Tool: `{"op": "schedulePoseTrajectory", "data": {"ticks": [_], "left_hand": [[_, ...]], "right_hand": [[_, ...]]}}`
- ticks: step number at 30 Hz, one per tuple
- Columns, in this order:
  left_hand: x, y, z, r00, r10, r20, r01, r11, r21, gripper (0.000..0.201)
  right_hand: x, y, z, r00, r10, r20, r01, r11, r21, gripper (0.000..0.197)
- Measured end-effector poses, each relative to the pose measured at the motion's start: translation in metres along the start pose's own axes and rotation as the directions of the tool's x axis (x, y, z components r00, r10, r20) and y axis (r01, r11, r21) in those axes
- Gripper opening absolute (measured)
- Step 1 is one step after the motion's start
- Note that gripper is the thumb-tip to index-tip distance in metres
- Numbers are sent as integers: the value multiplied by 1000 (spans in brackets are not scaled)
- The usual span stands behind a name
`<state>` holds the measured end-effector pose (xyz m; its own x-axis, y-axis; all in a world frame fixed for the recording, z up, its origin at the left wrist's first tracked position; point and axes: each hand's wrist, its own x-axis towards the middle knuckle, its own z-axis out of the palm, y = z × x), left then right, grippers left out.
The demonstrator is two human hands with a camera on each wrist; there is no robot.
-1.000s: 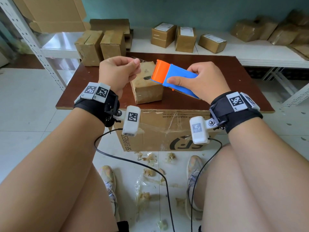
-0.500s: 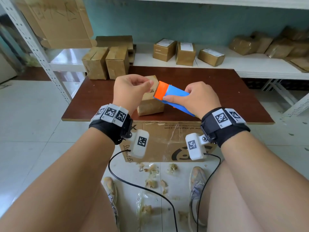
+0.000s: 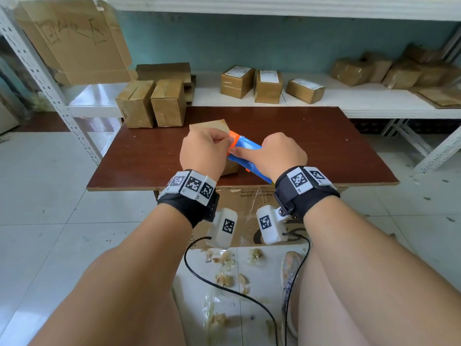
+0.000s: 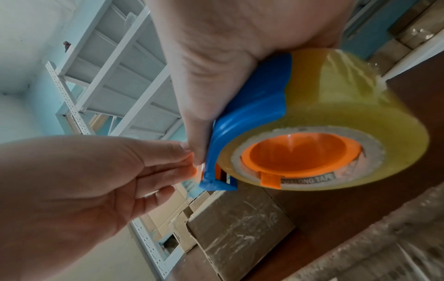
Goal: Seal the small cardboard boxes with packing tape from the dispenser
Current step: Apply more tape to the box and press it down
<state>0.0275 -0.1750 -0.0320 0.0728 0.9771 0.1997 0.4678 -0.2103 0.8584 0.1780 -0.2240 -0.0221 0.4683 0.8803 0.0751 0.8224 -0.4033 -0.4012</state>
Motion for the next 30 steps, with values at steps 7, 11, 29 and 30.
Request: {"op": "schedulePoseTrajectory", "data": {"ticks": [7, 11, 29, 30], "left_hand": [[-22, 27, 9, 974, 224, -16, -224, 974, -17, 8], [-48, 43, 24, 897, 443, -8, -443, 896, -45, 8], [12, -19, -26, 926, -377, 30, 292, 661, -691, 5], [12, -18, -26, 915, -395, 79, 323, 602, -731, 5]], "right_hand": [[15, 10, -8, 985, 171, -28, -166, 976, 137, 58], [34, 41, -4, 974, 226, 36, -227, 936, 268, 35], [34, 9, 19, 989, -124, 82, 42, 764, 643, 42], [31, 3, 23, 977, -171, 125, 50, 758, 650, 44]]}}
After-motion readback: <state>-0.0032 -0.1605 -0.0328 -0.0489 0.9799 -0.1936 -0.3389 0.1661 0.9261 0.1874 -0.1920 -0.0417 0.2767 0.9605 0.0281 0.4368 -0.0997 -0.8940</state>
